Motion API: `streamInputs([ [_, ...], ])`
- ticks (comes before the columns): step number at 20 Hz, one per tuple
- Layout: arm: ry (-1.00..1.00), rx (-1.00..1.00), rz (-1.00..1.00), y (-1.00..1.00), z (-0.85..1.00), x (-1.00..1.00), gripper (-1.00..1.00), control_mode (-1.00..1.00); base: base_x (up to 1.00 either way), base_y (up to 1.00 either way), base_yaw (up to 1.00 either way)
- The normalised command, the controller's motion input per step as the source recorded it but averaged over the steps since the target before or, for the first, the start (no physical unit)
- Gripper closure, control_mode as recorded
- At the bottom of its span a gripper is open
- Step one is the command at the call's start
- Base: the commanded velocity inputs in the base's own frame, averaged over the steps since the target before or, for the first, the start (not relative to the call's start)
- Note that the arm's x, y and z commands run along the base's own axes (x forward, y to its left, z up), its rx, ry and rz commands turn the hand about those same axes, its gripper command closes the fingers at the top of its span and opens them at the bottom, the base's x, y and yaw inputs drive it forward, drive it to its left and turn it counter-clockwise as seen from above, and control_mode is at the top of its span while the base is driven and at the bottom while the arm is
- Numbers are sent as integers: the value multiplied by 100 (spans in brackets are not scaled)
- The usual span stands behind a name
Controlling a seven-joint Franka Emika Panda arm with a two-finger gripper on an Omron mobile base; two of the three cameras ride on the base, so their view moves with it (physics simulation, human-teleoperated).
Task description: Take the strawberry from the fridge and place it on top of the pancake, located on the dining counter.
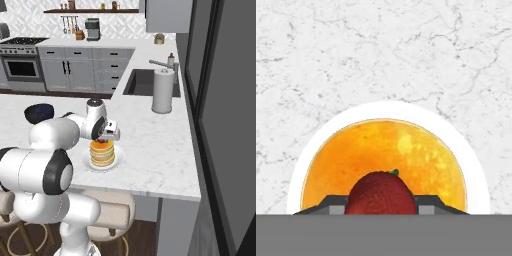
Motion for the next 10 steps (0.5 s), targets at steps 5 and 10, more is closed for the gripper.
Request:
streamInputs([
  [5,0,0,0,0,-18,-15,-100,-100,0,0,0],
  [10,0,0,0,0,-3,-6,-100,-100,0,0,0],
])
